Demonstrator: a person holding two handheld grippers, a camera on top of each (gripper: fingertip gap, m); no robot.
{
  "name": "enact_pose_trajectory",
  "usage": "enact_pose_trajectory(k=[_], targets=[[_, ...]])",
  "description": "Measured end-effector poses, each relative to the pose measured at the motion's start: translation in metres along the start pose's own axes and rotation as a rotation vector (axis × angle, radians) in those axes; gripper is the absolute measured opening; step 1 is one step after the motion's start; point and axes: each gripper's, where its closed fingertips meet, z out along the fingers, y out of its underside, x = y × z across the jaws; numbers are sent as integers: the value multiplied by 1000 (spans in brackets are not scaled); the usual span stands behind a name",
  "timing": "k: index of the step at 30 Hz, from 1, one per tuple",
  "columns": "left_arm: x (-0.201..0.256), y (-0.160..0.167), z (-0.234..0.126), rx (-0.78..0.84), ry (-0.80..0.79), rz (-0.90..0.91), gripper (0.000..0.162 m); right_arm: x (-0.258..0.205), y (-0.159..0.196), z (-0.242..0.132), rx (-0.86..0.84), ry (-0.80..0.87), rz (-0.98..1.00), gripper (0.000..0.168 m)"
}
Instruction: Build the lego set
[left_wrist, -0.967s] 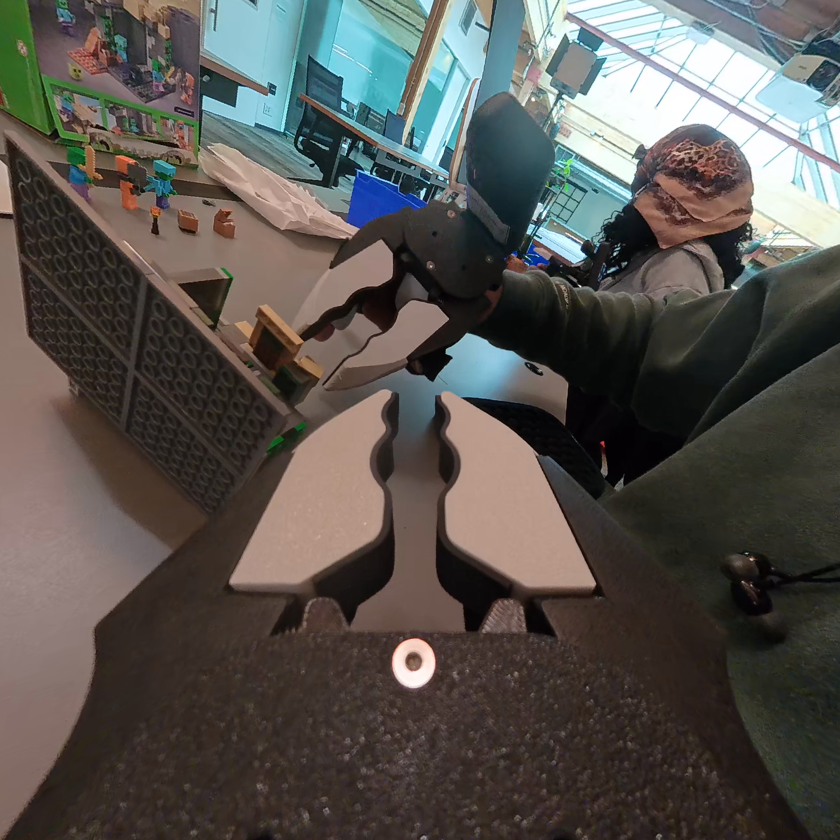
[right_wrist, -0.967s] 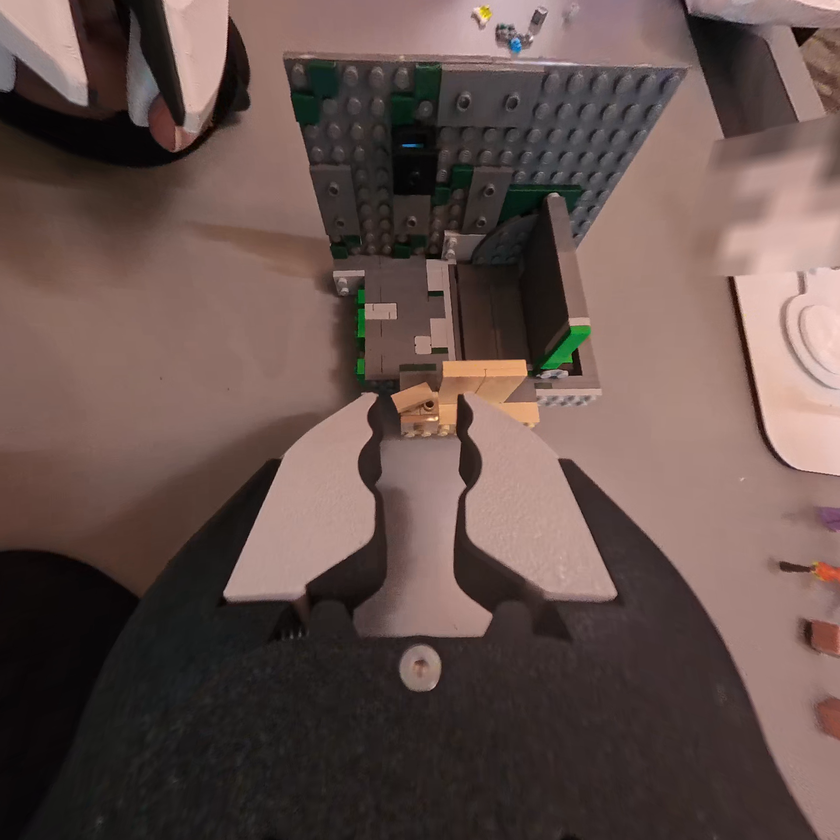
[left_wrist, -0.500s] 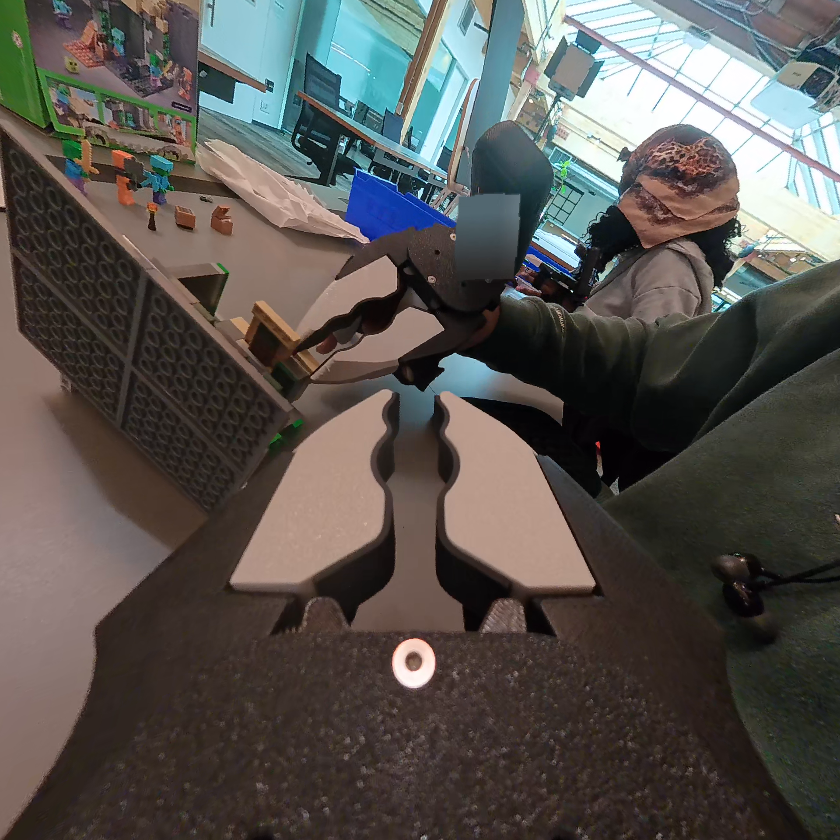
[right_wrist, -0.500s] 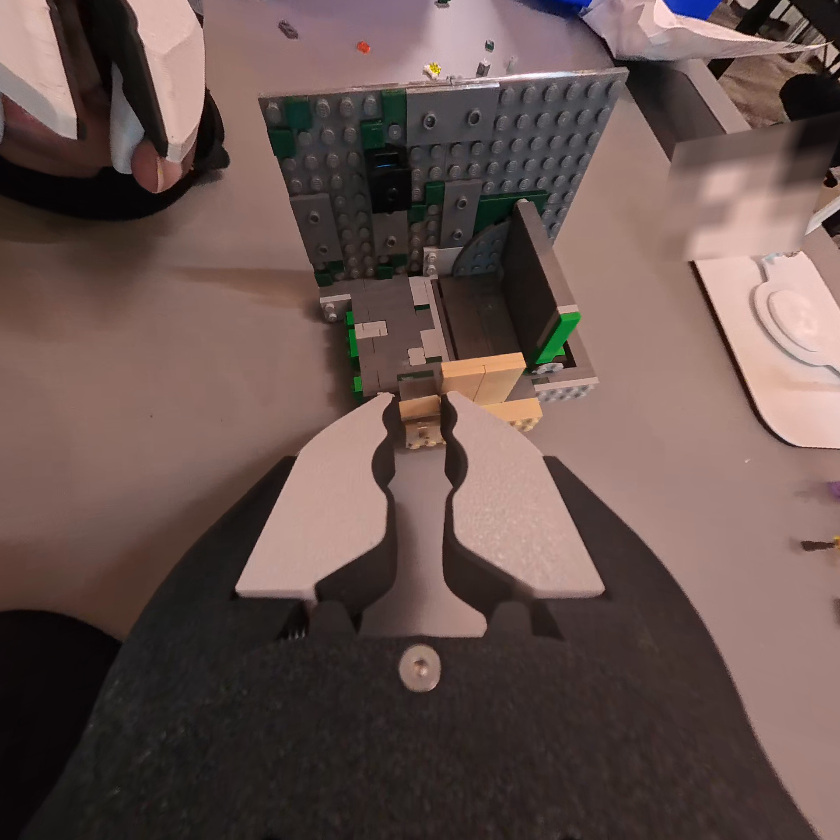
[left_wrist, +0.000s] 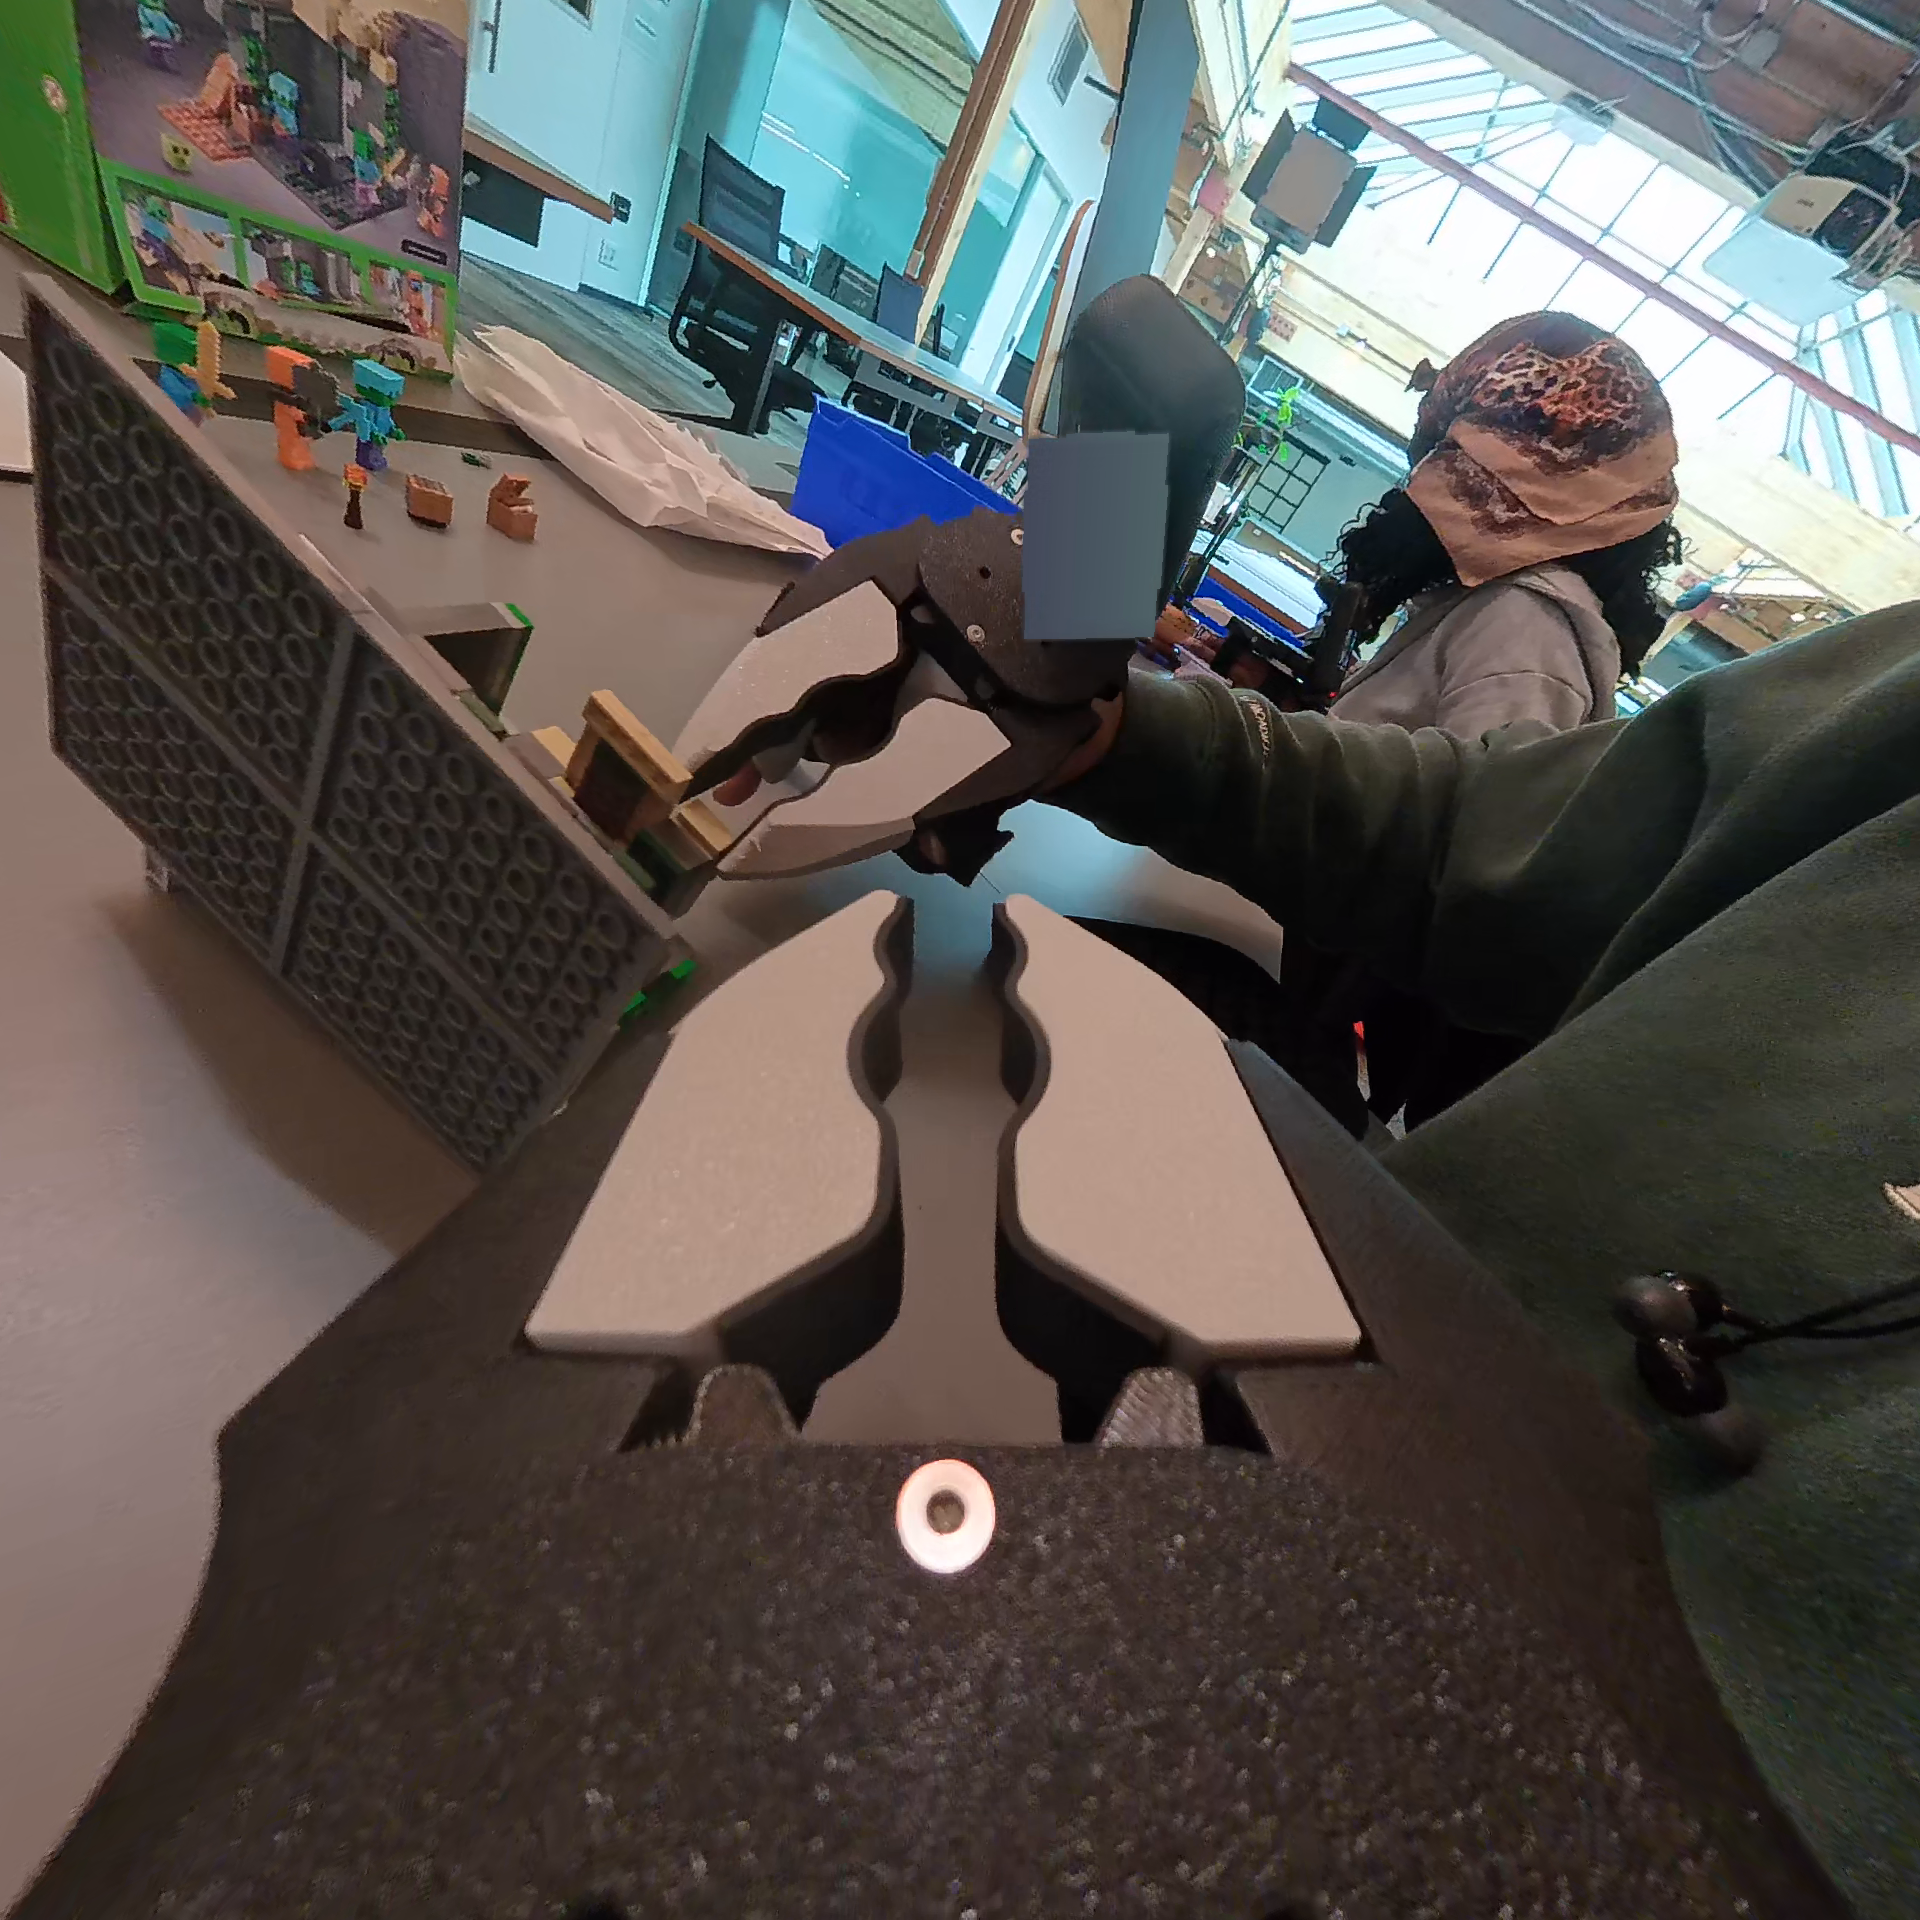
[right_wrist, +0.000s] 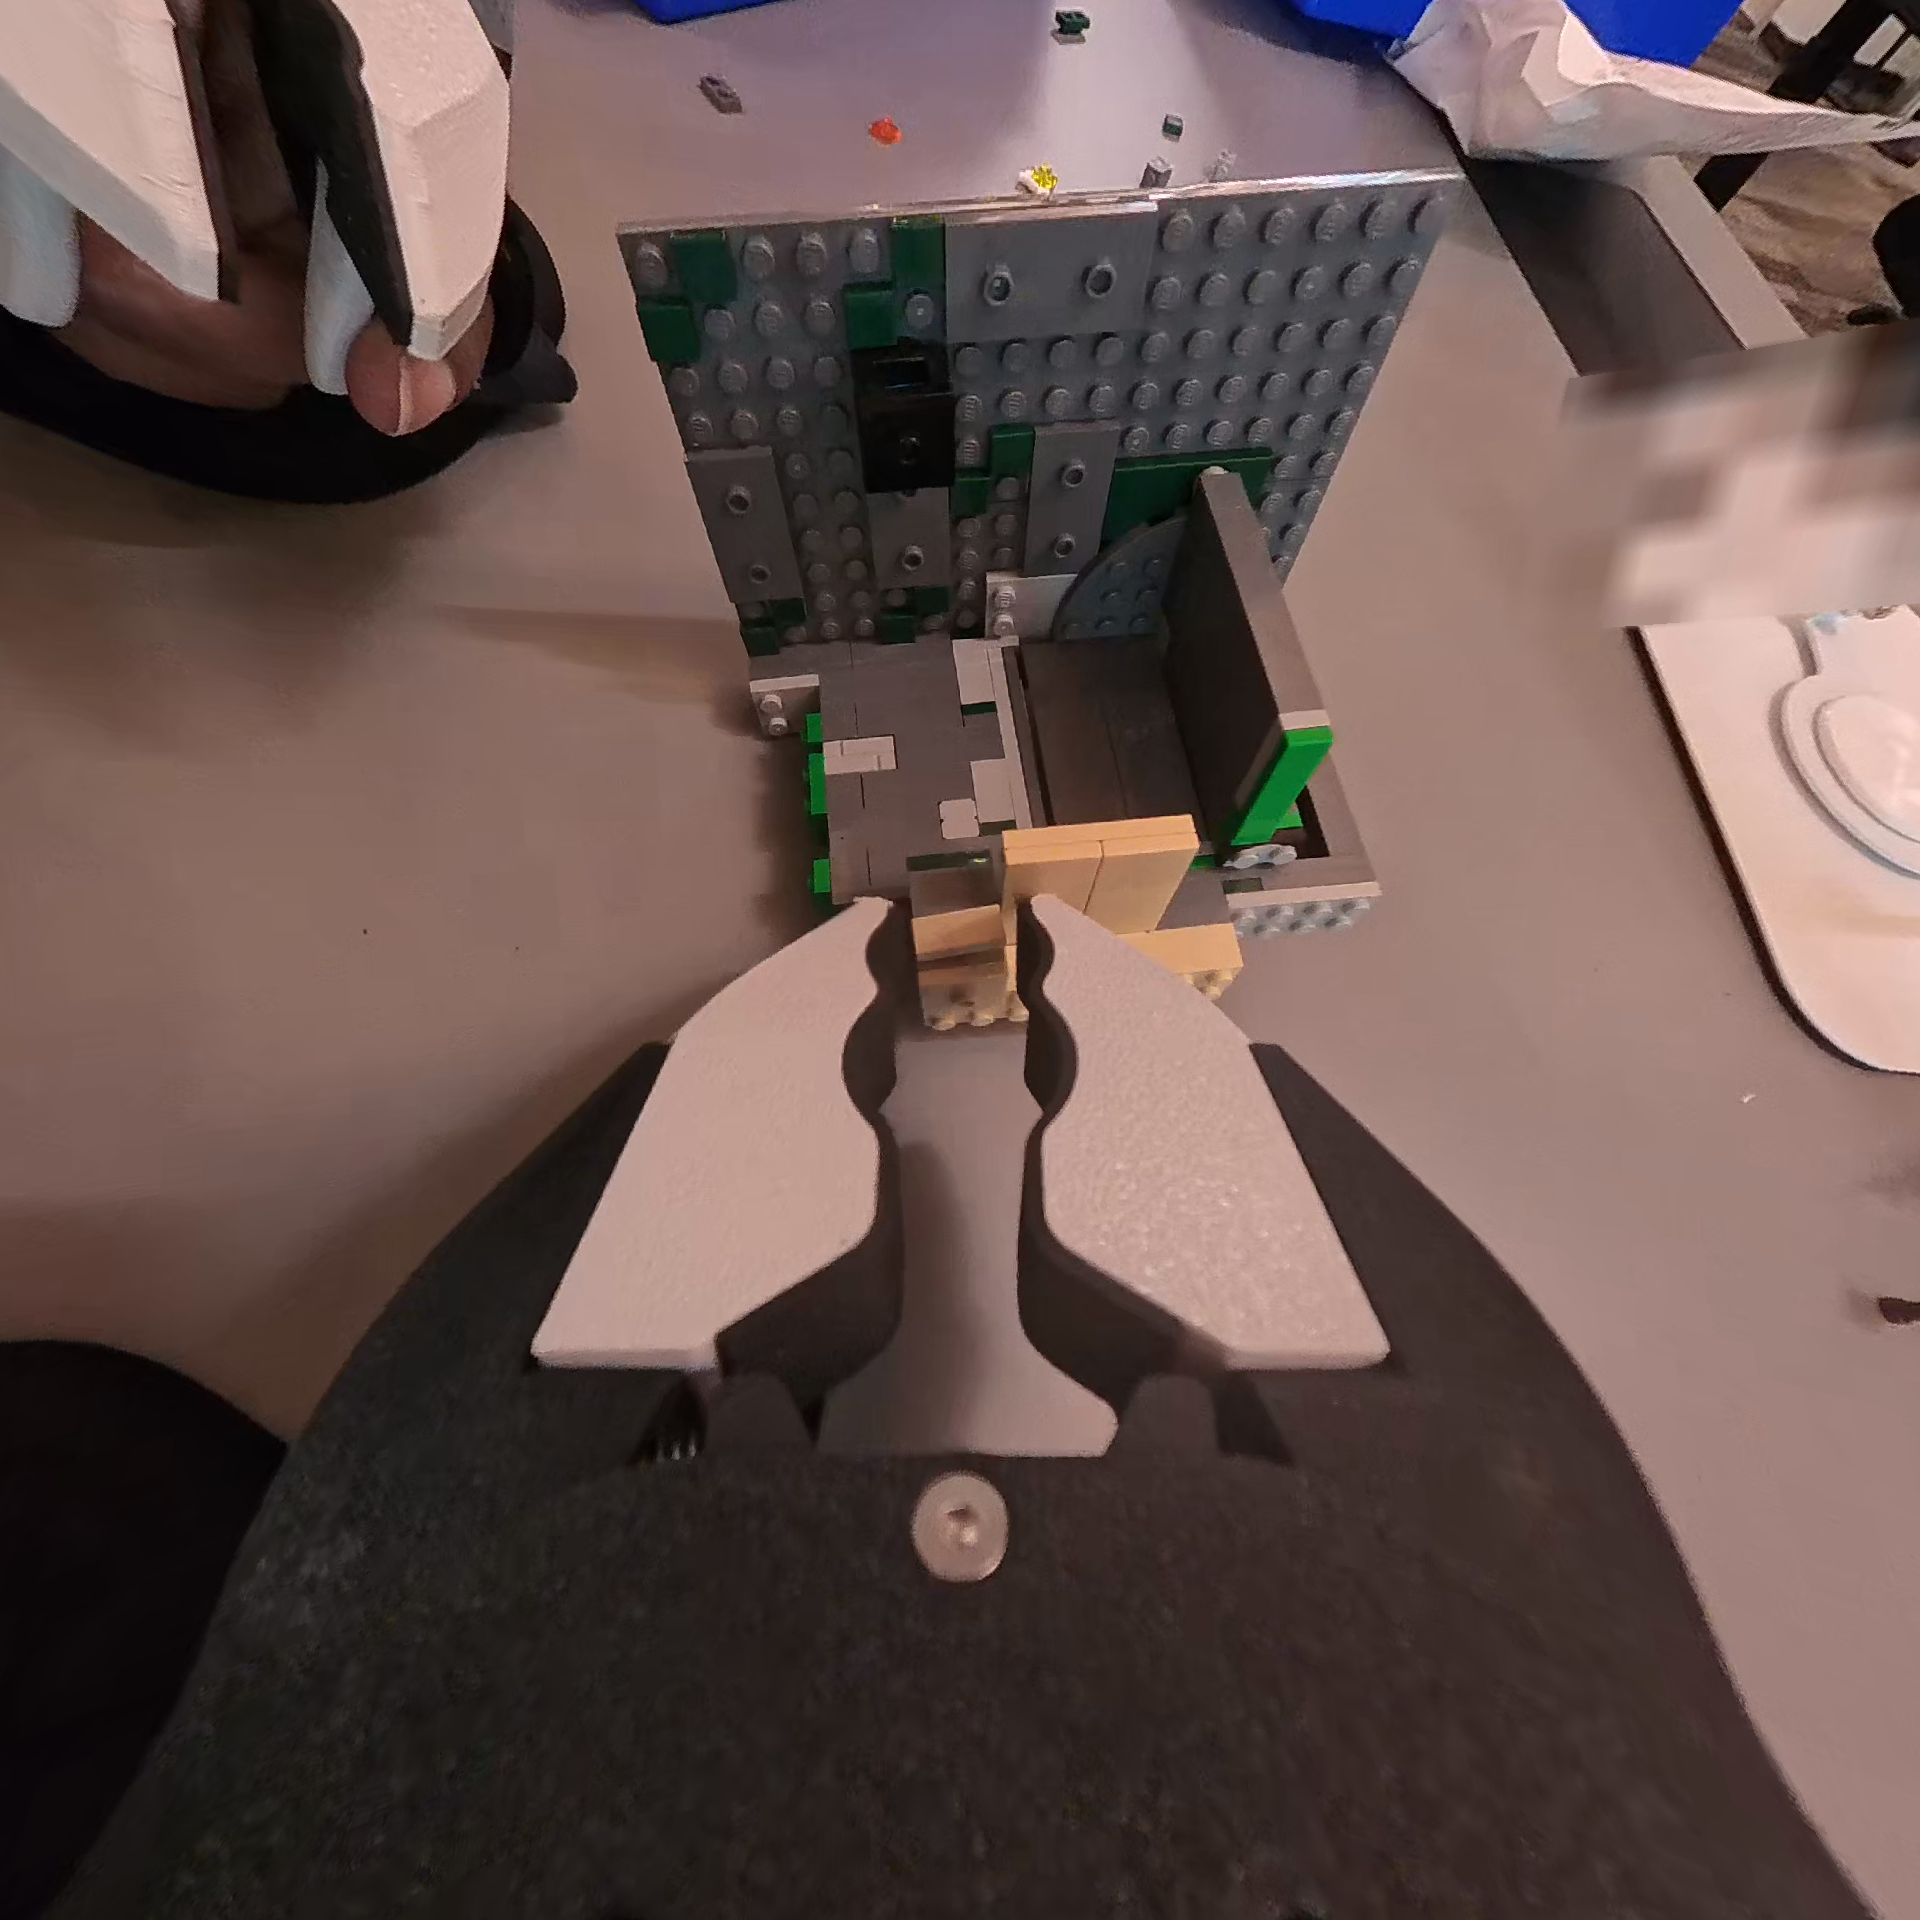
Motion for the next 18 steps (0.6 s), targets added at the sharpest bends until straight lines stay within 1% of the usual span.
enact_pose_trajectory(k=[6, 8, 13, 18], targets=[[0, 0, 0, 0, 2, -3, 14, 0, -1, -3, 7, 6, -2, 22], [0, 0, 0, 1, 1, -3, 14, 0, 0, -6, 0, 30, -25, 24], [-1, 0, 0, 4, 1, -6, 14, 0, 1, -13, -76, 198, -190, 28], [-1, -2, -1, 15, -1, -4, 13, -8, 8, -12, -206, 383, -451, 34]])
